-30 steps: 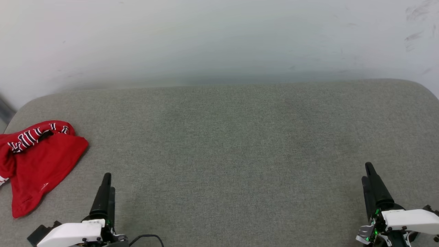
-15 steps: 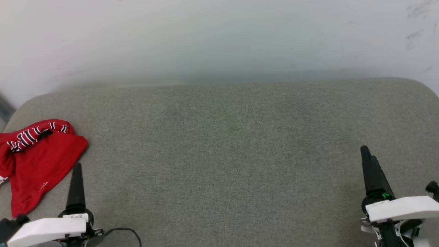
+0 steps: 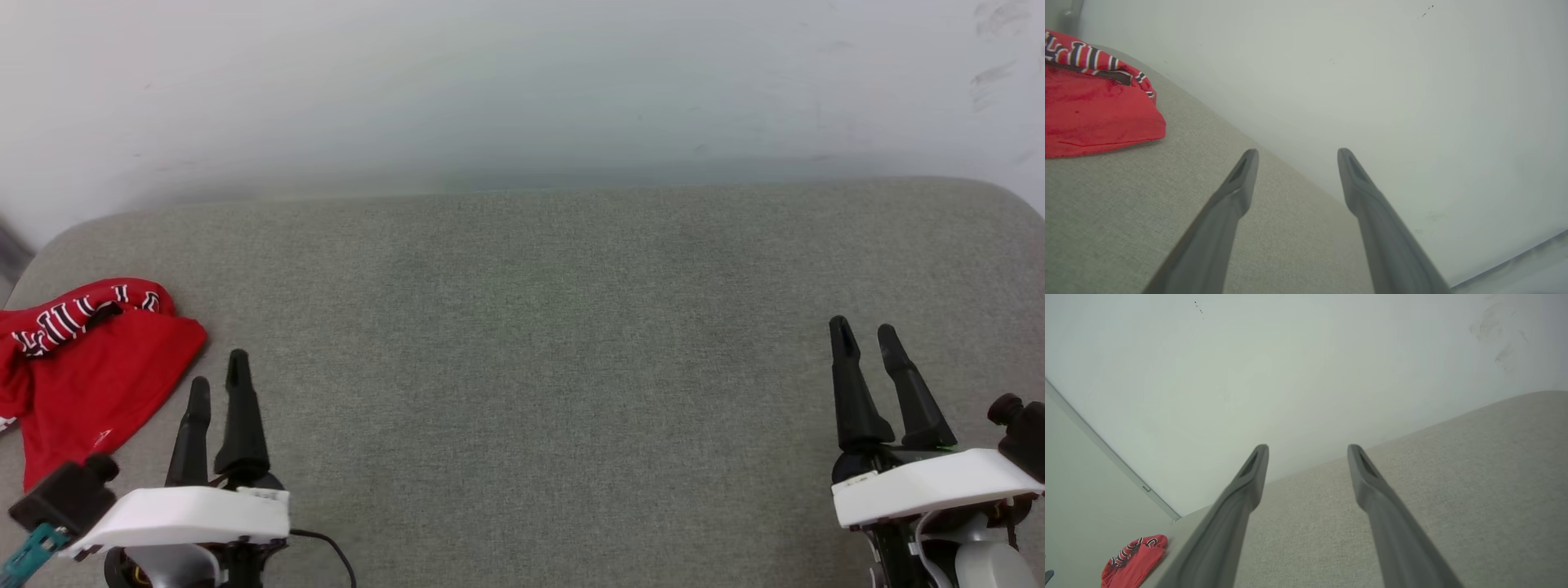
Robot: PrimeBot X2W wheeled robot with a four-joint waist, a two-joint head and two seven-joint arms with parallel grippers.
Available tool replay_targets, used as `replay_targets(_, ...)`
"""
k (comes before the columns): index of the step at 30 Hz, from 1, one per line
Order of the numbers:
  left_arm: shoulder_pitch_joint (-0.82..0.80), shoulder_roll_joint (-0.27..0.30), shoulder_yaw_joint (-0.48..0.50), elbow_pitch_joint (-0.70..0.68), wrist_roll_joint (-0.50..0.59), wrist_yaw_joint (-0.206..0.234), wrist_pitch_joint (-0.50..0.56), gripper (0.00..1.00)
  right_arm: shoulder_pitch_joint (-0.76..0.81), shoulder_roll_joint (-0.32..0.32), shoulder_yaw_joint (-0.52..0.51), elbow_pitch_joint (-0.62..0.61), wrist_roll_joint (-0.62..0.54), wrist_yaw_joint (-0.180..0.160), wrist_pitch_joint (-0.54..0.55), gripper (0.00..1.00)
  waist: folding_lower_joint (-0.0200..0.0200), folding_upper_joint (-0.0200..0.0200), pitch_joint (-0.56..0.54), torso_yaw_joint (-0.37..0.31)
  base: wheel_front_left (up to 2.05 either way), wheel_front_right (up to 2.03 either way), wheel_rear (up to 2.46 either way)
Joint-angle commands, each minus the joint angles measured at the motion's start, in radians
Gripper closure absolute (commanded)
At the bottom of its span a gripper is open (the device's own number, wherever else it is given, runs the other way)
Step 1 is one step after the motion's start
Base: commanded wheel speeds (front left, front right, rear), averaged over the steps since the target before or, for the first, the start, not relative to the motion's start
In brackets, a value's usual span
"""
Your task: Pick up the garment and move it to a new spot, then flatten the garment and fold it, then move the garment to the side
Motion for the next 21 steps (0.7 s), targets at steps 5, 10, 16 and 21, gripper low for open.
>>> replay_targets(5,0.002,0.025,-0.089,-0.056,0.176,0.063,-0.023,0.00,-0.017,-0.001,0.022,-0.033,-0.127,0.000,-0.023,0.00,0.0000,0.0000,0.006,-0.001,0.00,0.00,0.00)
replay_targets(10,0.003,0.081,-0.196,-0.059,0.262,0.171,-0.038,0.00,-0.009,-0.001,0.031,-0.043,-0.218,0.000,-0.037,0.00,0.0000,0.0000,0.007,-0.001,0.00,0.00,0.00)
replay_targets(16,-0.004,0.143,-0.307,-0.068,0.311,0.261,-0.055,0.00,0.001,-0.001,0.042,-0.044,-0.303,0.000,-0.054,0.00,0.0000,0.0000,0.009,-0.002,0.00,0.00,0.00)
replay_targets(21,-0.010,0.172,-0.383,-0.065,0.329,0.293,-0.069,0.00,0.010,-0.001,0.038,-0.036,-0.356,0.000,-0.068,0.00,0.0000,0.0000,0.011,-0.004,0.00,0.00,0.00)
